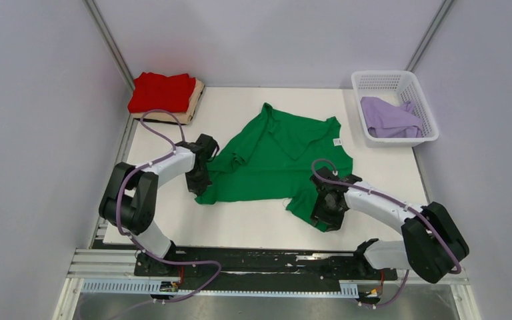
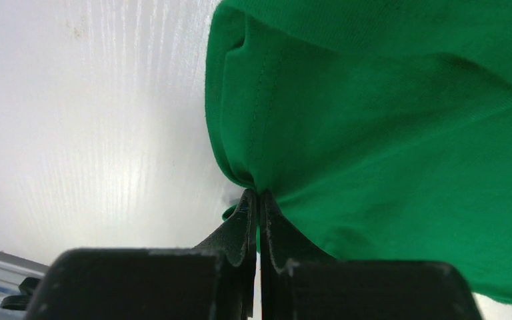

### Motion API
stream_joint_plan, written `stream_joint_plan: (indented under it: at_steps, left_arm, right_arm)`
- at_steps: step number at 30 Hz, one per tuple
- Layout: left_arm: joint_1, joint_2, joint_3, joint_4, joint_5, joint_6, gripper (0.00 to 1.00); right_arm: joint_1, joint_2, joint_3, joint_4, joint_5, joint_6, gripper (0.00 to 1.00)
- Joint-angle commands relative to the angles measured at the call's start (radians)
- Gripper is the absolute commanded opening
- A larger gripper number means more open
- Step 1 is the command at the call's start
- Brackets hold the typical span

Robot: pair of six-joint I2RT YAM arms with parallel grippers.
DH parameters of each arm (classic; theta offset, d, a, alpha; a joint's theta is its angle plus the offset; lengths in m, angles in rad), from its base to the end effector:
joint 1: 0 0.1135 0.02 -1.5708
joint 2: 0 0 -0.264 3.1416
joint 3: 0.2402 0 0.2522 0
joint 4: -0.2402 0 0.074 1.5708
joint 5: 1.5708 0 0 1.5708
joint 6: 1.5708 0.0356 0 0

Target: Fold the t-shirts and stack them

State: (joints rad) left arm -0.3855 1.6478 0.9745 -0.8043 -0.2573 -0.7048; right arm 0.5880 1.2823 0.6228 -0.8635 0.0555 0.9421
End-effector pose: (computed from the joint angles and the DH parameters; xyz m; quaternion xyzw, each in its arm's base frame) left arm 0.2622 -0.0966 0.1629 -0.1634 0.9771 0.0856 0.1060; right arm 0.1513 0.0985 0.1545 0.1767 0.9836 -0.0035 0.0364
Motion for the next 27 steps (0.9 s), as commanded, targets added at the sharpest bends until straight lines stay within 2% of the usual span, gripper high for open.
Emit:
stream_joint_plan:
  at_steps: [1, 5, 6, 11, 17, 23, 27]
  left_arm:
    - [-0.001, -0.078, -0.022, 0.039, 0.054, 0.011, 0.00]
    - [0.000, -0.121, -0.006, 0.022, 0.056, 0.031, 0.00]
    - [-0.001, -0.132, 0.001, 0.012, 0.065, 0.048, 0.00]
    - [-0.001, -0.255, 0.107, -0.007, 0.112, 0.102, 0.00]
    - [-0.001, -0.291, 0.375, -0.037, 0.069, 0.089, 0.00]
    - [-0.001, -0.300, 0.681, -0.044, -0.018, 0.087, 0.00]
    - [-0.001, -0.334, 0.851, -0.017, -0.023, 0.122, 0.00]
  right_arm:
    - [0.006, 0.086, -0.004, 0.106, 0.132, 0.048, 0.39]
    - [0.004, 0.066, 0.055, 0.114, 0.206, 0.042, 0.06]
    - [0.003, 0.041, 0.076, 0.113, 0.232, 0.024, 0.00]
    - [-0.100, -0.126, 0.204, 0.092, 0.380, -0.133, 0.00]
    - [-0.249, -0.259, 0.419, 0.184, 0.480, -0.311, 0.00]
    - [-0.294, -0.316, 0.690, 0.269, 0.575, -0.483, 0.00]
    - [-0.294, -0.359, 0.804, 0.359, 0.541, -0.630, 0.00]
